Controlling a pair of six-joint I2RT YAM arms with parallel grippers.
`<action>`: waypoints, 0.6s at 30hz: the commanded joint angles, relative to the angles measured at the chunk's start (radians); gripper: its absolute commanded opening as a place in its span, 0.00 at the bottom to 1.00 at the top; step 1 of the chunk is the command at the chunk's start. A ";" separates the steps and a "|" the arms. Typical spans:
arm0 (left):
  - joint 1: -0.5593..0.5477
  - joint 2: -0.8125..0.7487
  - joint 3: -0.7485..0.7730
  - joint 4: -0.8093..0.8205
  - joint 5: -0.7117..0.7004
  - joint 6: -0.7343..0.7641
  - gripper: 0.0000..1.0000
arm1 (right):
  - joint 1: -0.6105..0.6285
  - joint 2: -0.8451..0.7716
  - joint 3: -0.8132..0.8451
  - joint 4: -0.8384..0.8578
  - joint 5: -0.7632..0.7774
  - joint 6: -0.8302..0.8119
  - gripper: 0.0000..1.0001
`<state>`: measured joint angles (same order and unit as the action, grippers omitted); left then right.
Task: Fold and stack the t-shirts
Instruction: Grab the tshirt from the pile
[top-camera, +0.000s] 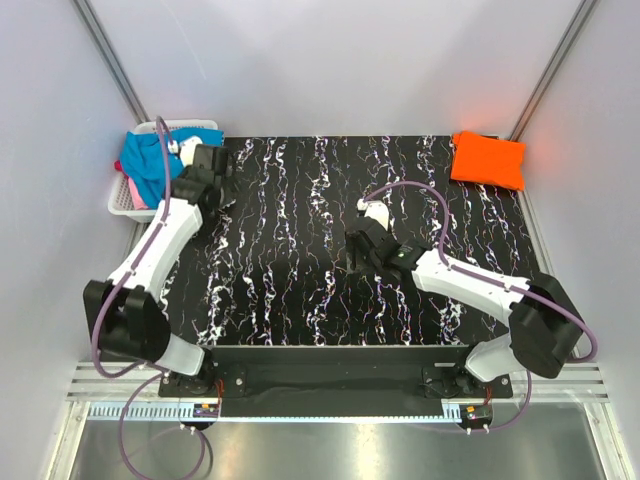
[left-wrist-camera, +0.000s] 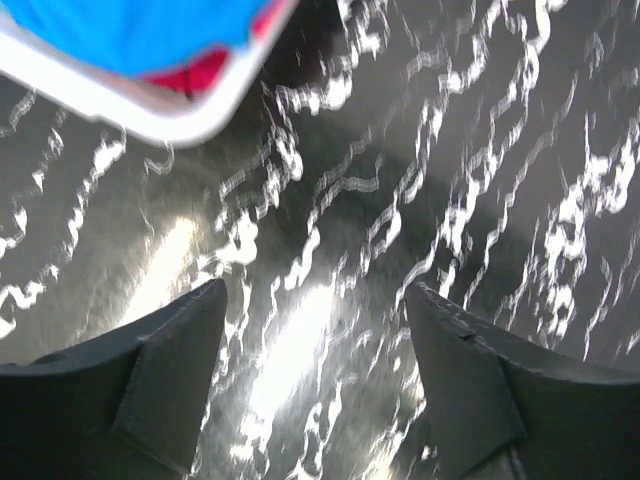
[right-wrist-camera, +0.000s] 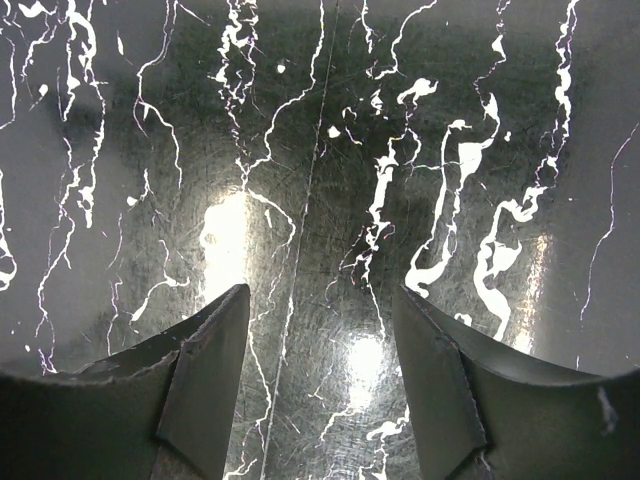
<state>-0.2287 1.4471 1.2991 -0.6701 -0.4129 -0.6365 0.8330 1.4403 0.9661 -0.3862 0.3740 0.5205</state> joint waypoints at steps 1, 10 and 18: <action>0.044 0.064 0.115 -0.009 -0.015 0.037 0.73 | 0.008 -0.032 -0.003 0.030 0.022 0.007 0.66; 0.117 0.263 0.276 0.038 -0.112 0.092 0.67 | 0.009 0.034 0.022 0.053 0.014 -0.017 0.66; 0.192 0.387 0.394 0.095 -0.055 0.107 0.65 | 0.008 0.121 0.072 0.063 0.000 -0.062 0.66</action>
<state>-0.0635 1.8175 1.6173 -0.6411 -0.4660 -0.5552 0.8330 1.5433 0.9901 -0.3618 0.3725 0.4847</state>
